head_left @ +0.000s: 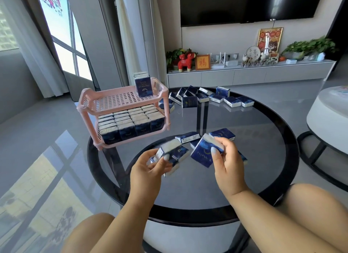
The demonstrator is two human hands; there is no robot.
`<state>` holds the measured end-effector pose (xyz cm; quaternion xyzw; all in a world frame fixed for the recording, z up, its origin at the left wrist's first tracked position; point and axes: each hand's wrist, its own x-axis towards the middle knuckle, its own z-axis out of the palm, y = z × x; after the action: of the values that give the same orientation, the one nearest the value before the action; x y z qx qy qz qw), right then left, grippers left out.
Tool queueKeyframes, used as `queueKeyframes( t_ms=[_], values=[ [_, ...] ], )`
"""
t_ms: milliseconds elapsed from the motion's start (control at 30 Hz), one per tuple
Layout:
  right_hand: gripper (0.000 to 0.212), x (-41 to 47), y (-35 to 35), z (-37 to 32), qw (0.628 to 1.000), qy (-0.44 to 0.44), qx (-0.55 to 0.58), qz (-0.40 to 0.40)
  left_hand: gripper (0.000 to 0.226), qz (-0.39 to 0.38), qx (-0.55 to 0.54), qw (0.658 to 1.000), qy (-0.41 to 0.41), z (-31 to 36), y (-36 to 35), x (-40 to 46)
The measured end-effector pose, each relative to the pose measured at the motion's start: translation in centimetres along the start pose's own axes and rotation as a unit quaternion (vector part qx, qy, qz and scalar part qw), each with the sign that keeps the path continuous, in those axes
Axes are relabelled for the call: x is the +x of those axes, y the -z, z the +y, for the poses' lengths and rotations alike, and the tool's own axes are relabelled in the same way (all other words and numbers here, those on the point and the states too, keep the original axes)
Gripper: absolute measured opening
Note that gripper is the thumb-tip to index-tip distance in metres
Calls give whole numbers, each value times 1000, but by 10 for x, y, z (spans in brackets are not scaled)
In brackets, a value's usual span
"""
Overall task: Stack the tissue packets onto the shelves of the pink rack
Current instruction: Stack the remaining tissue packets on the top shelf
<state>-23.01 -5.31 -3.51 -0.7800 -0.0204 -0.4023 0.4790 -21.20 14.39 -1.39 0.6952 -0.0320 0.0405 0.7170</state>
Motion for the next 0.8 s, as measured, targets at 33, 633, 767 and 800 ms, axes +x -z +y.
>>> queueKeyframes(
  t_ms=[33,633,767,800],
  values=[
    [33,-1,0,-2,999,31,-21,-2,20,0,-11,1000,-4,2,-2,-1],
    [34,-2,-12,5,988,-9,-3,-151,31,-153,45,987,15,-8,-22,-3],
    [48,-2,-10,1,980,-49,37,-188,38,-145,106,984,-23,-14,-24,0],
    [52,-3,-10,1,975,-59,49,-207,38,-147,110,983,-28,-15,-23,1]
  ],
)
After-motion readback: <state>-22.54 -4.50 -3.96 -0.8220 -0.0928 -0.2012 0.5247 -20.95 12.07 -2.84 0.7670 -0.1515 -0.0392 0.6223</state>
